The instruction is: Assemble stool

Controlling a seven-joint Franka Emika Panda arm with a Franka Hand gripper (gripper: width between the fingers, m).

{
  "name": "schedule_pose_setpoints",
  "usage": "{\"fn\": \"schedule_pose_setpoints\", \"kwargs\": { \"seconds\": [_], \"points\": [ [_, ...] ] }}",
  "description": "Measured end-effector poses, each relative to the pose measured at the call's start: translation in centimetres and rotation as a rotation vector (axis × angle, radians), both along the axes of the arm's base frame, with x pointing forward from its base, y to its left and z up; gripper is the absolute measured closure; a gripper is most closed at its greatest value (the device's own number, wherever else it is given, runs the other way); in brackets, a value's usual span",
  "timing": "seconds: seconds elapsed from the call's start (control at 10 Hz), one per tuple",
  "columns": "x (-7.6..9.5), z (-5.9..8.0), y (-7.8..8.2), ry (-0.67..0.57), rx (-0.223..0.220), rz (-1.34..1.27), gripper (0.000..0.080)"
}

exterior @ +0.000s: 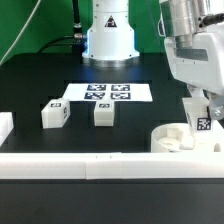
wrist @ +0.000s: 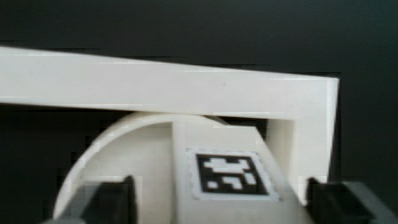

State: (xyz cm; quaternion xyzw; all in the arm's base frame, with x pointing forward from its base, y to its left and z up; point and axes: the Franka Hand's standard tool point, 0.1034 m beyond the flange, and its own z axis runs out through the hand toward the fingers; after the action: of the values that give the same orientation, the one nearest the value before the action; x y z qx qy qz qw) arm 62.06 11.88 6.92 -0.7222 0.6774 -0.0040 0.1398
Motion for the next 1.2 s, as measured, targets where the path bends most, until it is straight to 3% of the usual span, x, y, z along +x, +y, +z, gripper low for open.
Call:
{"fn": "schedule_pose_setpoints", "kwargs": {
  "seconds": [0.1,0.3,0.4,0.8,1.2],
  "points": [
    [0.0,0.2,0.0,-0.007,-0.004,0.023,0.0222],
    [-0.1,2.0,0.1,-0.037,-0.011,0.08,0.0154],
    [0.0,2.6,0.2,-0.045,-0.011,0.088,0.0154],
    [-0.3,2.0,0.4,-0.072,-0.064,0.345,0.015],
    [-0.9,2.5,1.1,-0.048,-0.147,0.876,0.015]
  ]
}}
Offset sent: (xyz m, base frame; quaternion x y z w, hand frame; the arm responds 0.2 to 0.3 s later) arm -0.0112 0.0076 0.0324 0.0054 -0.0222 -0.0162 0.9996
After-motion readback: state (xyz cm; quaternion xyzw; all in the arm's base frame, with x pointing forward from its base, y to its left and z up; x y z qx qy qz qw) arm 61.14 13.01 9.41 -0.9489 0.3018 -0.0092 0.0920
